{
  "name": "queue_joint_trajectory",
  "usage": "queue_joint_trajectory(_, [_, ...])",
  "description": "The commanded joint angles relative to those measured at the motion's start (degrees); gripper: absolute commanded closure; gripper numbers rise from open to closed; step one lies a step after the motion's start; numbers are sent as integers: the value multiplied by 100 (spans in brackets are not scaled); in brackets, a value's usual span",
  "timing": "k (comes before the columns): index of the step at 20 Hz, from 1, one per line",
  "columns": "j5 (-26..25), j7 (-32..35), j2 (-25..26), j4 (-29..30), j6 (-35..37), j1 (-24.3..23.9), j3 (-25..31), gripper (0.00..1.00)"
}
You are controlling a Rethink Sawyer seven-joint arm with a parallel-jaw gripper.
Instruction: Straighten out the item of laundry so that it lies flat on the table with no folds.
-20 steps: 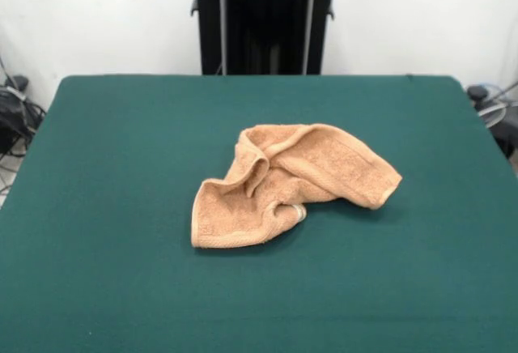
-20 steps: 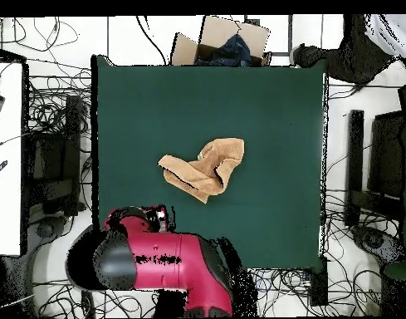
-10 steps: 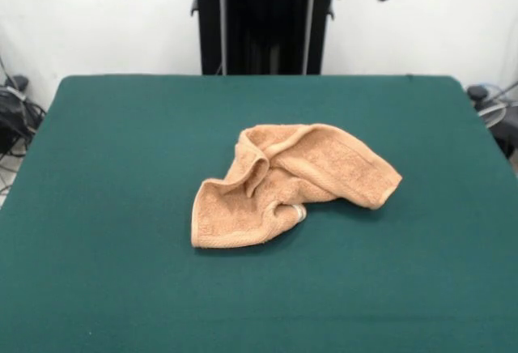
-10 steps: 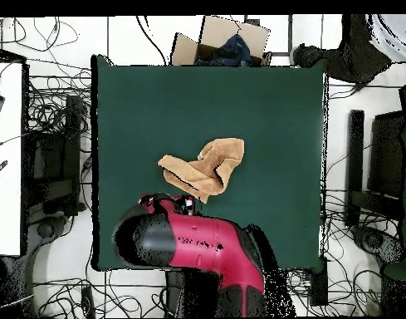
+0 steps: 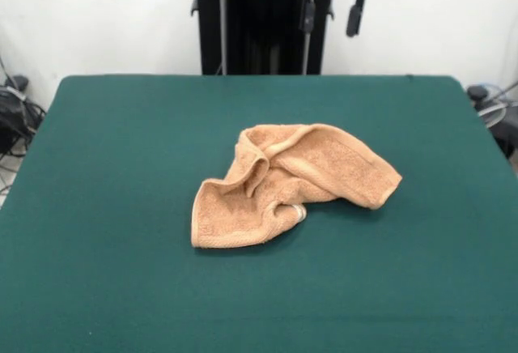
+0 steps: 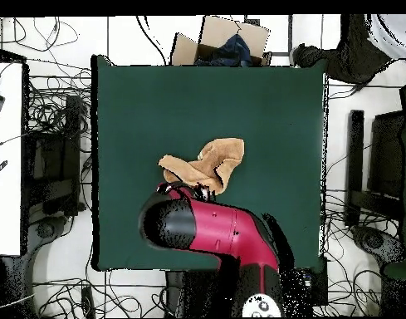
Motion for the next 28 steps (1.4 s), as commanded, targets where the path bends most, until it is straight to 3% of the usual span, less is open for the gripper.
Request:
queue_joint_trajectory(1, [359,1200,582,-320,-318,-103,278,0])
queue_joint_trajectory(13, [382,1284,1148,-744,-874,48,40,0])
queue_joint_trajectory(16, [455,1150,1424,-942,-974,-157,248,0])
queue_joint_trajectory(28, [327,994,1778,-2122,-12,89,-200,0])
